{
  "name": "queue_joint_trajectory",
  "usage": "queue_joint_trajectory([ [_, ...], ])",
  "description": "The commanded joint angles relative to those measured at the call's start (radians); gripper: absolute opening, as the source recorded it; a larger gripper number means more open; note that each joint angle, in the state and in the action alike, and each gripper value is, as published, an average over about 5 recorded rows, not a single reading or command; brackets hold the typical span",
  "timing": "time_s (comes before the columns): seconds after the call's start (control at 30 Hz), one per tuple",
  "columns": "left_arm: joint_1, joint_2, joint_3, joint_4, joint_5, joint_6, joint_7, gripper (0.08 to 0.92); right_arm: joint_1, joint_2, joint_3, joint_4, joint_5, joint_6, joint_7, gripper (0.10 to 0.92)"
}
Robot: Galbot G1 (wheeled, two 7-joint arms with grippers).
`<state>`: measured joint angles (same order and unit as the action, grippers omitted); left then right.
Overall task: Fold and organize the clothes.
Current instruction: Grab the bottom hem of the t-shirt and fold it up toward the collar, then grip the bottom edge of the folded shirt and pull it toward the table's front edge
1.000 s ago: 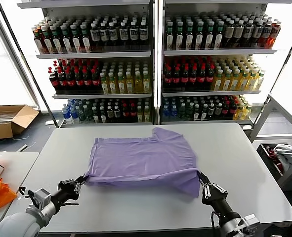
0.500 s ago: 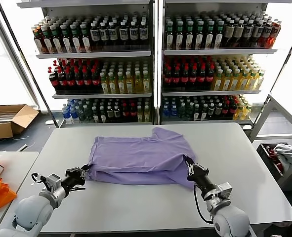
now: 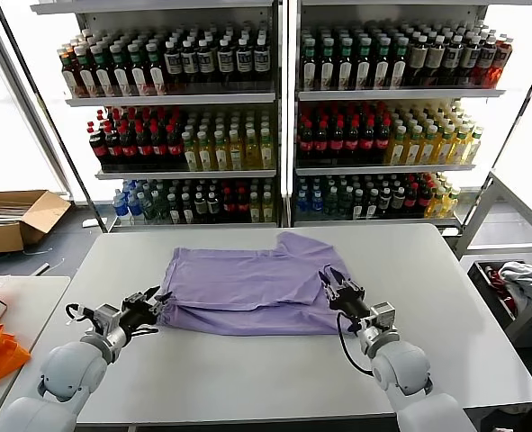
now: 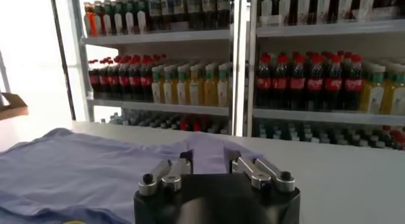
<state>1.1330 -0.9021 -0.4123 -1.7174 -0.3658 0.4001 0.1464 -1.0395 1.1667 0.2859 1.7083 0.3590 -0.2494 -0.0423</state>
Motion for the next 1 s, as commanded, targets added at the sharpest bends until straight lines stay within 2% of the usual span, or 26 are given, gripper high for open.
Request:
queue_joint_trajectory([
  [0.03,0.132,-0.006,-0.087,-0.108,0.013,0.014,-0.028,0.519,-0.113,-0.031,0.085,0.104,-0.01,-0.056,0.055,0.615],
  [0.23,0.243,-0.034,-0.118,-0.185,0.033,0.019,-0.049,0.692,-0.312,-0.051,0.164,0.206,-0.008,-0.018,0.036,0.777],
  [0.37,0.266,-0.059,-0.105,-0.194,0.043,0.02,-0.049,0.79,-0.386,-0.031,0.185,0.211,-0.015,0.006,0.05,0.819],
  [0.47,0.244,-0.074,-0.081,-0.167,0.054,0.023,-0.052,0.818,-0.412,-0.006,0.183,0.2,-0.017,0.02,0.067,0.822],
  [0.77,0.147,-0.108,-0.048,-0.084,-0.035,0.038,-0.094,0.823,-0.406,0.019,0.142,0.221,0.007,-0.023,0.102,0.818],
  [0.87,0.126,-0.115,-0.042,-0.067,-0.06,0.045,-0.1,0.823,-0.398,0.028,0.126,0.22,0.007,-0.025,0.106,0.767],
  [1.0,0.11,-0.119,-0.037,-0.042,-0.073,0.05,-0.102,0.823,-0.388,0.036,0.113,0.21,0.008,-0.027,0.117,0.655],
])
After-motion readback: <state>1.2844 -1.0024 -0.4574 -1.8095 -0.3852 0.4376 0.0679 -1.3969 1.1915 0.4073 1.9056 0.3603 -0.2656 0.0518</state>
